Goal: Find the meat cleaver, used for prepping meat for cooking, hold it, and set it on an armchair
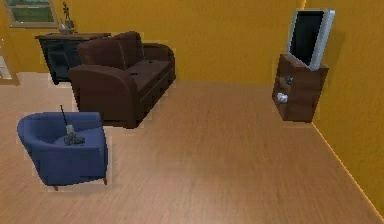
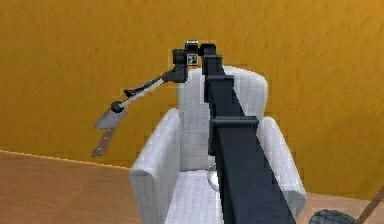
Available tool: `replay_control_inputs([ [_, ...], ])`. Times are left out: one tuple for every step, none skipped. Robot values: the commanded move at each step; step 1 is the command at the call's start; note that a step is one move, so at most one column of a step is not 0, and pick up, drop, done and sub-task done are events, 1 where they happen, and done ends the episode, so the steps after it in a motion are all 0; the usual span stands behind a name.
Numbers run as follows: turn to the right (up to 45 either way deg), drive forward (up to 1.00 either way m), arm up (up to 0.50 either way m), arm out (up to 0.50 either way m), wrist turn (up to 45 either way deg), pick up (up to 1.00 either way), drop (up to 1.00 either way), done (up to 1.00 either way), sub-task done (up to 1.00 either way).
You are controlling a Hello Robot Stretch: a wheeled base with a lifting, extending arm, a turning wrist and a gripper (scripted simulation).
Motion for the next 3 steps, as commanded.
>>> replay_control_inputs([
  [0.0,0.0,0.0,0.0,45.0,0.0,0.0,0.0,0.0],
  [0.0,0.0,0.0,0.0,45.0,0.0,0.0,0.0,0.0],
  [0.0,0.0,0.0,0.0,24.0,0.0,0.0,0.0,0.0],
])
